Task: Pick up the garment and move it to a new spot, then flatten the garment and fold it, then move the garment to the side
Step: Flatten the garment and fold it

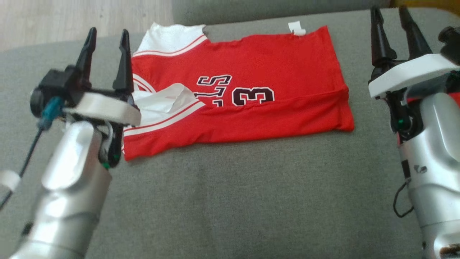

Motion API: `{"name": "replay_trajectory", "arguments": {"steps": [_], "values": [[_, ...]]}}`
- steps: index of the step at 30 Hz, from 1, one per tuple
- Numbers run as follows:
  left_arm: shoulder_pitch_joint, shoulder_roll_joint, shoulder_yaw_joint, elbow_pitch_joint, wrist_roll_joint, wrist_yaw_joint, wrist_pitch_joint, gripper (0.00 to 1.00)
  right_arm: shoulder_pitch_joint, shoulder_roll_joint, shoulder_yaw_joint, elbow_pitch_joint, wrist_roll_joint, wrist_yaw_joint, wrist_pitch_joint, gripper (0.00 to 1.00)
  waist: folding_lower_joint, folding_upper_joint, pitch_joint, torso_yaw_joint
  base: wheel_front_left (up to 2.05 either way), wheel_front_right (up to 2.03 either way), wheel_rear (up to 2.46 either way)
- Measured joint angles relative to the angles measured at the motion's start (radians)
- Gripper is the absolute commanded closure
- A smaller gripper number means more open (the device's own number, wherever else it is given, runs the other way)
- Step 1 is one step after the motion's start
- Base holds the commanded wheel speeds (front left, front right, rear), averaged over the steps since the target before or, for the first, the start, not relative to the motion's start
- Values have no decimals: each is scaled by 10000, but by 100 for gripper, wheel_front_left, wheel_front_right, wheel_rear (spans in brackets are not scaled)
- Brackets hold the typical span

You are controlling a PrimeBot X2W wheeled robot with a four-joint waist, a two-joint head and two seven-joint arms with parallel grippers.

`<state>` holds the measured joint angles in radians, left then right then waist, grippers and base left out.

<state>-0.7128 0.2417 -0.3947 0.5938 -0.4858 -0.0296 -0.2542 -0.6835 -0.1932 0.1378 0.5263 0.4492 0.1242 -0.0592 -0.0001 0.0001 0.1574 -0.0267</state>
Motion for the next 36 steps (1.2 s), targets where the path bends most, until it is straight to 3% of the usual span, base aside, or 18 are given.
{"name": "replay_trajectory", "arguments": {"steps": [9, 14, 22, 30, 36], "values": [[2723, -522, 681, -1856, 514, 297, -25, 0, 2269, 654, -272, -1035, -1009, -2, -1204, 0, -1, 0, -734, 119, 0, 0, 0], [4016, -859, 943, -2286, 826, 309, -23, 0, 3701, 1135, -777, -1108, -1507, -2, -1607, 0, -1, 0, -1082, 119, 0, 0, 0], [5597, -1369, 1360, -2525, 1367, 299, -23, 0, 5134, 1348, -1340, -1151, -1804, -2, -1835, 0, 0, 0, -1299, 20, 0, 0, 0], [5839, -1593, 1801, -2297, 1774, 288, -23, 0, 5501, 1442, -1022, -1308, -1674, -2, -1893, 0, 1, 0, -1209, -217, 0, 0, 0], [5152, -1530, 1990, -792, 1992, 497, 278, 0, 5256, 1442, -911, -1517, -1628, -2, -1916, 0, 1, 0, -902, -400, 0, 0, 0]]}}
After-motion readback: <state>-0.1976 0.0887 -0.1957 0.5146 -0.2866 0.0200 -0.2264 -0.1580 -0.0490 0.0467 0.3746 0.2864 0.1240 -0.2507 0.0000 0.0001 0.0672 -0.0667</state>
